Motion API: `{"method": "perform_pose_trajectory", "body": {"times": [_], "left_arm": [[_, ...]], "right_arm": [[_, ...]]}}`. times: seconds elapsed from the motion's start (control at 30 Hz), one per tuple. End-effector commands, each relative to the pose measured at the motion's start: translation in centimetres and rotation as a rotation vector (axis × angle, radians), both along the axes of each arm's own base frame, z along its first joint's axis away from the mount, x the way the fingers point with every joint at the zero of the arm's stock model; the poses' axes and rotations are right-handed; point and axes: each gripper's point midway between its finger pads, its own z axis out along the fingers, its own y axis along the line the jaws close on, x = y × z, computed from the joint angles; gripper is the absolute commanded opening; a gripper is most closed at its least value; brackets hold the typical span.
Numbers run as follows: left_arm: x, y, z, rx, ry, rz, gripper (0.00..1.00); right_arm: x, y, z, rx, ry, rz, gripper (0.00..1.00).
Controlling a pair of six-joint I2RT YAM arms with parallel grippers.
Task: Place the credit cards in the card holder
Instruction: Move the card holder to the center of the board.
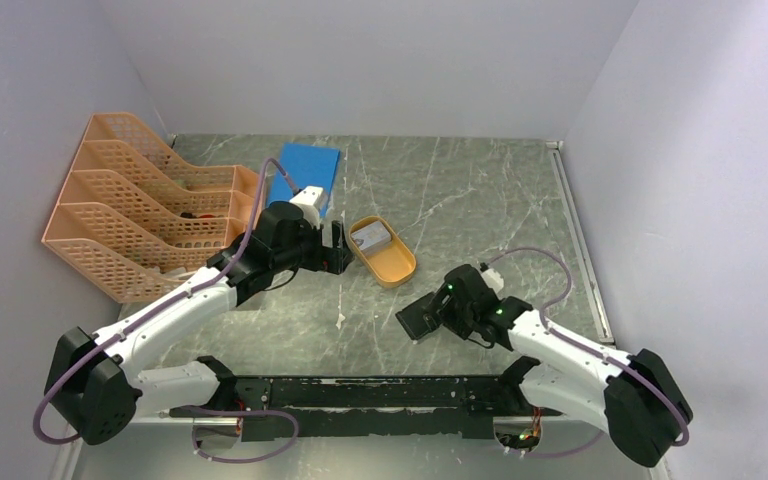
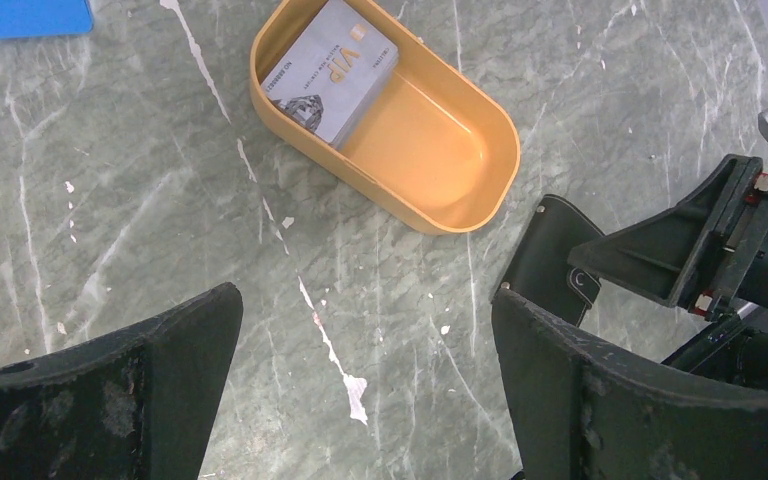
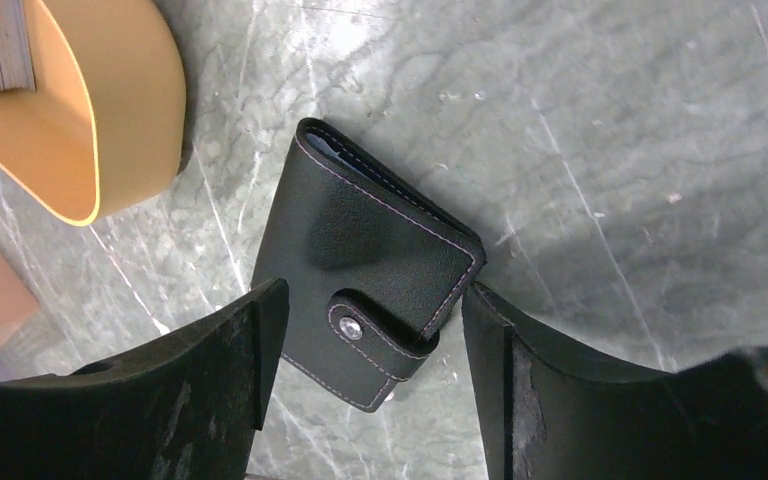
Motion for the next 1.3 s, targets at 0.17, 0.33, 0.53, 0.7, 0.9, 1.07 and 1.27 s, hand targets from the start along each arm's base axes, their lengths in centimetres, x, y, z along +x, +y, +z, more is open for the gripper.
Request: {"method": "perform_pose_trajectory", "body": {"times": [0.17,0.33,0.53,0.7,0.9,1.07,1.27], "left_arm": [[-0.8,-0.7,-0.1,0.007,0.004,-0.031,0.99],[-2.0,-1.1,-0.5,0.021,0.017,-0.05,0.99],[-3.3,0.9,-1.3,0.036,0.032,0.003,0.99],[-3.9,2.4,-1.1,0.048,0.025,0.042,0.99],[-4.8,3.5,-0.4,0.016,0.014,0.075,0.99],[-5.2,4.6,0.3,0.01,-0.012,0.105,0.99],[-5.1,5.0,0.8,0.006,-0.028,0.123,0.99]], "right_arm": [[-1.6,-1.1,-3.1,-0.213,0.058,0.295,0.67],[-2.1,0.1,-3.4,-0.275,0.055,0.418,0.63],[-1.8,2.9,-2.6,-0.277,0.014,0.505,0.62],[-1.8,6.6,-2.1,-0.203,-0.006,0.551,0.63],[-2.3,10.2,-1.9,-0.211,-0.029,0.627,0.63],[-2.9,11.6,-2.0,-0.217,-0.026,0.678,0.65],[-2.2,11.3,1.4,-0.221,-0.083,0.651,0.74]]}}
